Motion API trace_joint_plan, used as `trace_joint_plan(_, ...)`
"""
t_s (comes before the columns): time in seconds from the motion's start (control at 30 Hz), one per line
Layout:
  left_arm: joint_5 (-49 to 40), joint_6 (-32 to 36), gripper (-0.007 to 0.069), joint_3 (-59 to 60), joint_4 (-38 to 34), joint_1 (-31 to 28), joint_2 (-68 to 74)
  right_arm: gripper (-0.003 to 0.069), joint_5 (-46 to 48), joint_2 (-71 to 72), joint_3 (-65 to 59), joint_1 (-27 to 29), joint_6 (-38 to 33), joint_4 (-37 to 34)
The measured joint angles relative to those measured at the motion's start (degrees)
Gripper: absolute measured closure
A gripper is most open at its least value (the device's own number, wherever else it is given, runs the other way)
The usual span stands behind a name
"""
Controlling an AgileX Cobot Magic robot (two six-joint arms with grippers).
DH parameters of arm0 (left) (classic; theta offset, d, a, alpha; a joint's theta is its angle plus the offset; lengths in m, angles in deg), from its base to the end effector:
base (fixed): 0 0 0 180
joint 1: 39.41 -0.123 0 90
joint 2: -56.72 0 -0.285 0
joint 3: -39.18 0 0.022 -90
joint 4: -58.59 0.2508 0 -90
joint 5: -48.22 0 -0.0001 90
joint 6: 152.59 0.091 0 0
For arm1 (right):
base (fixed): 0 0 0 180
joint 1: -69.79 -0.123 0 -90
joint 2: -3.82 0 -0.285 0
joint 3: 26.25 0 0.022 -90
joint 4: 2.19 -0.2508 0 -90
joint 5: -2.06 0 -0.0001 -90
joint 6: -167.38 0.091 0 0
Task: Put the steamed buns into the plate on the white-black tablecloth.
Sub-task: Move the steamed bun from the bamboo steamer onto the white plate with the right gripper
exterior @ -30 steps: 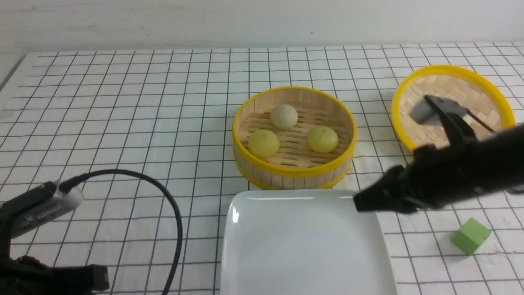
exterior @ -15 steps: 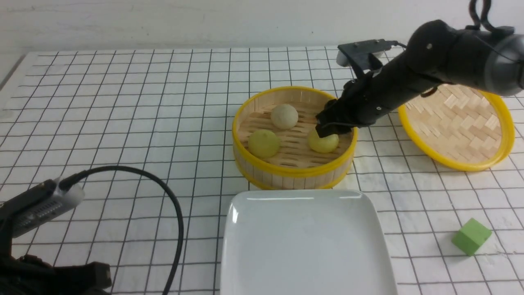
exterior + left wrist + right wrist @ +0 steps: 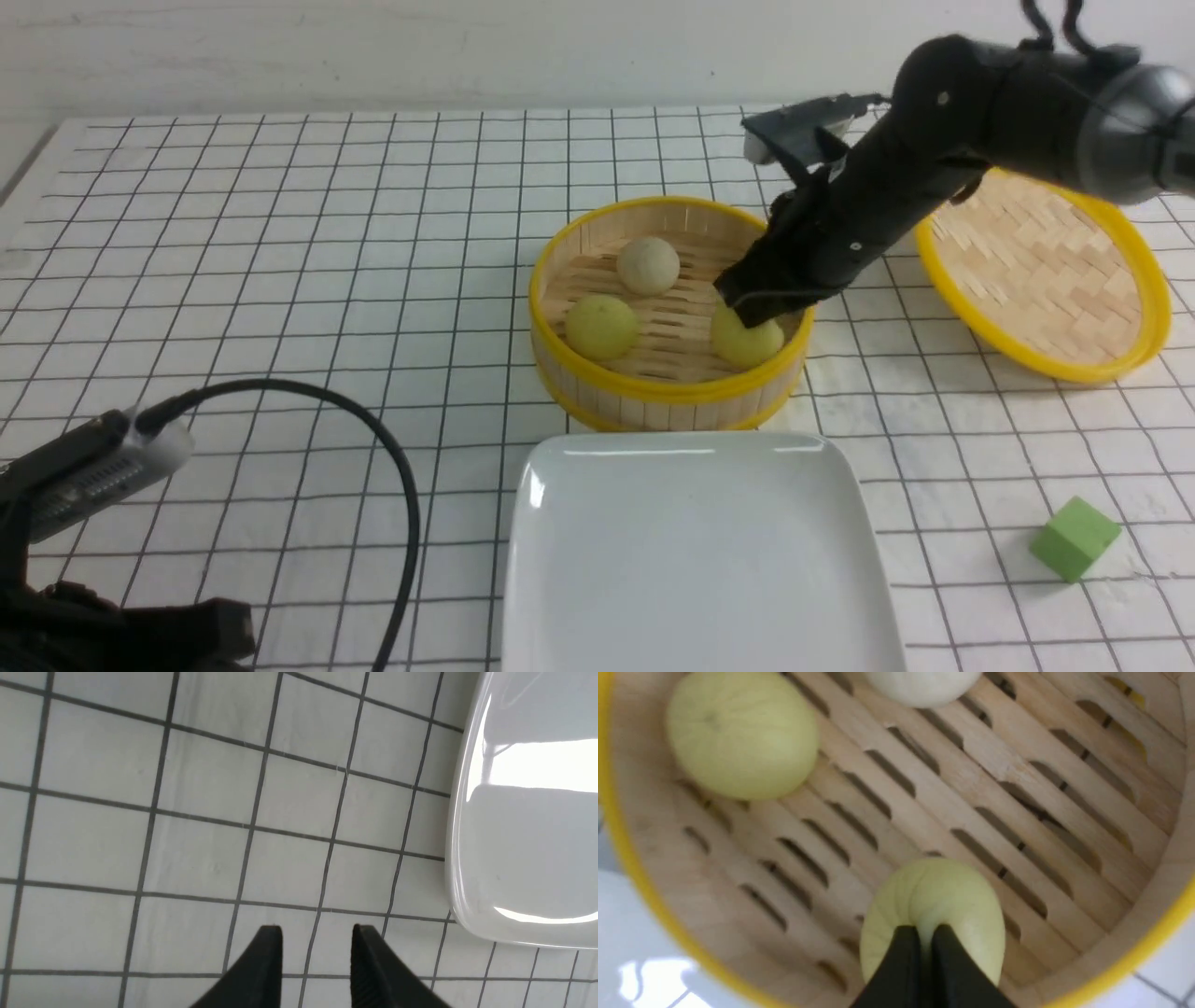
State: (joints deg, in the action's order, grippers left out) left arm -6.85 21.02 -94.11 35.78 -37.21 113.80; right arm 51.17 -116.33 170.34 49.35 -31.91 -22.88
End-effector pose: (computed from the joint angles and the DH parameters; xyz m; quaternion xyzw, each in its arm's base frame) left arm 0.1268 -0.0338 0.2446 -0.1167 0.9600 -0.1931 0.1658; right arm 0.3990 0.1747 0.2555 -0.2476 0.9269 0.1620 0.2308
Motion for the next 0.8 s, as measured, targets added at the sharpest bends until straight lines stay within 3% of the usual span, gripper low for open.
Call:
trace_joint_plan(0.1,0.0,0.0,0.0384,0.0,0.0,0.0,0.0,0.0641,4.31,9.81,-4.47,0.0,1.8,-0.16)
trace_joint_plan(0.23,-0.06,0.0,0.0384,0.0,0.0,0.0,0.0,0.0636,3.42,18.77,-13.97,-0.92,4.05,-2.57)
trace_joint_plan(0.37,-0.01,0.0,0.0384,0.0,0.0,0.0,0.0,0.0624,-7.27,24.42,-31.81,-5.48,6.35,-7.36)
trace_joint_plan(0.5,-0.01,0.0,0.0384,0.0,0.05,0.0,0.0,0.0596,-15.81,23.55,-40.51,-8.81,6.58,-9.38)
trace_joint_plan(0.6,-0.01,0.03,0.0384,0.0,0.05,0.0,0.0,0.0468,-20.7,21.6,-44.29,-10.11,6.72,-9.91)
trace_joint_plan(0.63,-0.01,0.03,0.0384,0.0,0.05,0.0,0.0,0.0468,-20.78,21.6,-44.29,-10.11,6.72,-9.91)
trace_joint_plan(0.7,-0.01,0.03,0.0384,0.0,-0.01,0.0,0.0,0.0309,-19.56,21.28,-43.18,-10.12,6.72,-9.91)
trace_joint_plan(0.73,-0.01,0.03,0.0384,0.0,-0.01,0.0,0.0,0.0298,-19.35,21.28,-42.99,-10.12,6.72,-9.91)
trace_joint_plan(0.8,0.18,0.03,0.0384,-0.27,-0.01,0.0,0.18,0.0208,-15.13,22.16,-39.73,-9.46,7.63,-8.67)
